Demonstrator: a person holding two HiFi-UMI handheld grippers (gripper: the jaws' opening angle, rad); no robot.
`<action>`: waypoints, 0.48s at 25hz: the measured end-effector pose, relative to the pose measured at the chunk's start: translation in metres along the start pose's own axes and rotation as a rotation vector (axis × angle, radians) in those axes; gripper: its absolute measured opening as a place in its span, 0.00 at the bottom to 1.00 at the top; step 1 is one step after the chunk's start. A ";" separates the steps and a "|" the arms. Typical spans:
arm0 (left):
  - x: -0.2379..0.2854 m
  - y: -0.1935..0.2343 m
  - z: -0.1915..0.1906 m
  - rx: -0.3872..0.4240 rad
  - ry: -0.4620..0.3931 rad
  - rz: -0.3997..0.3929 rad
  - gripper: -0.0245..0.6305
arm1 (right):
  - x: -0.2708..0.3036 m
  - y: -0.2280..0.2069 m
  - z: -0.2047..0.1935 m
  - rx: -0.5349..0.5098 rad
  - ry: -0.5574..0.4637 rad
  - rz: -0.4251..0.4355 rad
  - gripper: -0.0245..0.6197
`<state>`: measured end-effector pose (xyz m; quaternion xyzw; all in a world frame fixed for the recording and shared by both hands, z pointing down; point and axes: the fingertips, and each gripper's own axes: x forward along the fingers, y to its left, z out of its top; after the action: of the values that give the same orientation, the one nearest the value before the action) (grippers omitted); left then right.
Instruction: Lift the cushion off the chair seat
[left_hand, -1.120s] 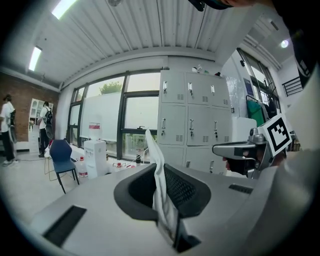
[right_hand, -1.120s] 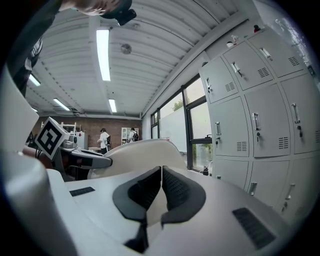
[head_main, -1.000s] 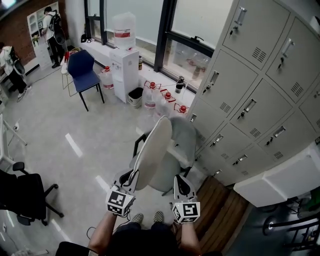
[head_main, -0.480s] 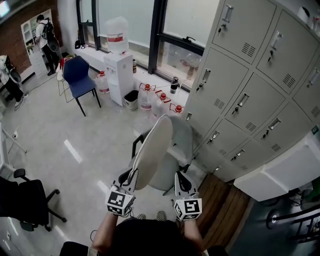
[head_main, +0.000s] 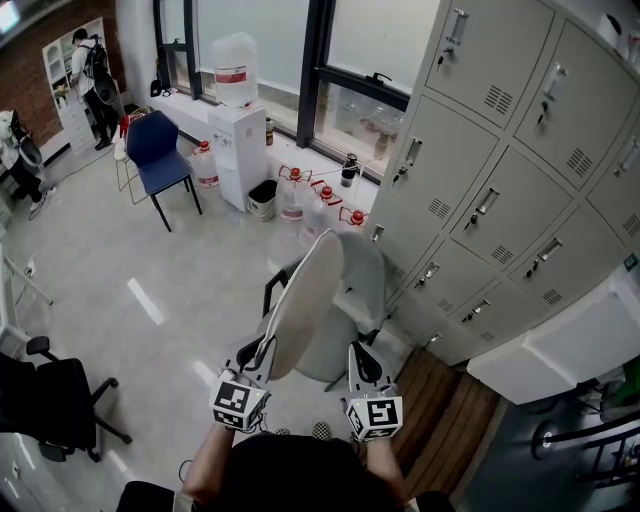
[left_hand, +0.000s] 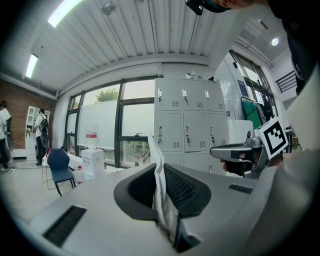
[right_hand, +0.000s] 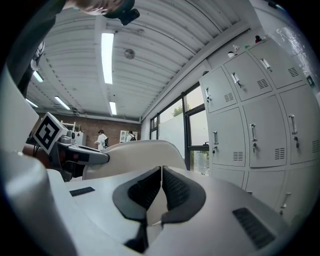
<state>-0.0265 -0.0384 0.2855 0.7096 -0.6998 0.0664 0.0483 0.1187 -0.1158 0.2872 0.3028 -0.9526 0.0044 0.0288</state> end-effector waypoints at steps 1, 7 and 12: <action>0.000 0.000 -0.001 -0.002 0.001 0.000 0.10 | 0.000 0.000 -0.001 0.001 0.001 0.001 0.09; 0.005 0.000 -0.007 -0.016 0.014 -0.008 0.11 | 0.001 -0.002 -0.005 0.005 0.015 0.006 0.08; 0.008 0.002 -0.008 -0.022 0.013 -0.012 0.11 | 0.005 -0.004 -0.006 0.003 0.020 0.003 0.08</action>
<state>-0.0283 -0.0450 0.2944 0.7129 -0.6958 0.0630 0.0607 0.1171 -0.1213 0.2937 0.3015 -0.9527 0.0090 0.0378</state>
